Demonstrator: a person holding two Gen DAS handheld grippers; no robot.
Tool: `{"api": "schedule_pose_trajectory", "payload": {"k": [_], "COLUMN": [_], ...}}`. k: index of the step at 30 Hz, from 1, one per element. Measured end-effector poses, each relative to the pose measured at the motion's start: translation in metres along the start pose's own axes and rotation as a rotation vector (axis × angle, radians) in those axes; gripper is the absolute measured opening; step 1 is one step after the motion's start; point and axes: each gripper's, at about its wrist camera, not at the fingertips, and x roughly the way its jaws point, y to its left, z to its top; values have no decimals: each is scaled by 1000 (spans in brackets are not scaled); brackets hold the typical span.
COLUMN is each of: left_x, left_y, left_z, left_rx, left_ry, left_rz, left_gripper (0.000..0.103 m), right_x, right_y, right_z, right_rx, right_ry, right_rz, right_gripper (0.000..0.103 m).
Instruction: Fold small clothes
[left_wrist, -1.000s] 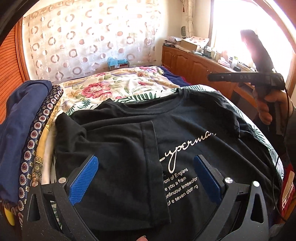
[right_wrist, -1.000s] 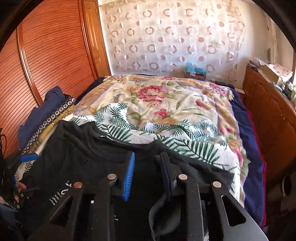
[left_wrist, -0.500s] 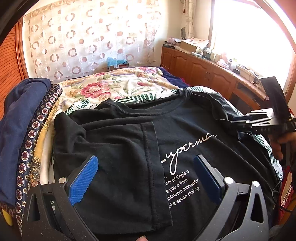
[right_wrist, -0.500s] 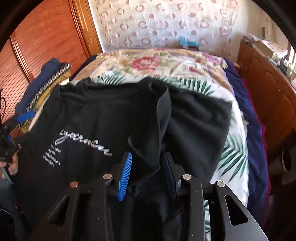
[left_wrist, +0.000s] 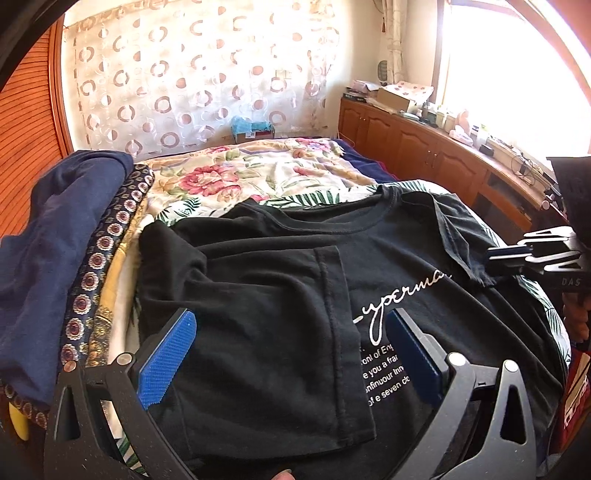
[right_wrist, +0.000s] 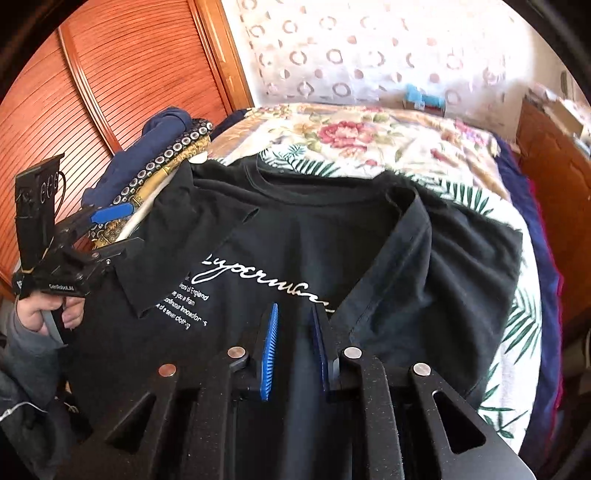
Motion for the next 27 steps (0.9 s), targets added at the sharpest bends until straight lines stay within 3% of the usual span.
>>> {"api": "schedule_pose_trajectory", "payload": {"k": [3,8,12,15,16,20,27], "left_x": [-2,-4,-3,5,9,28,72], "left_y": [4,20,38,54,59,72,83], "left_z": [-1,6,19,31,36,52,72], "left_rx": [2,5,33,24,20,25,53], "left_ry": [-10,-11,-11,15,24,76,208], "left_rz": [13,30,79,84,87,115,164], "left_gripper": [103,99,96,88,86,57,49], "right_x": [-9,-27,-28,-10,-4,11,8], "right_y": [0,-6,-22,-45,-54,-73,-73], "right_z": [-1,-10,-17,-23,-24,-28,-30], "right_rx": [0,-15,-43,-52,-33,17,42], "right_ry": [-21,-78,-117,-77,-61,-32,-42], "right_rz": [-58,-175,-308,-376,-389,-397,-380], "right_gripper": [19,31,51,51,51,51,54]}}
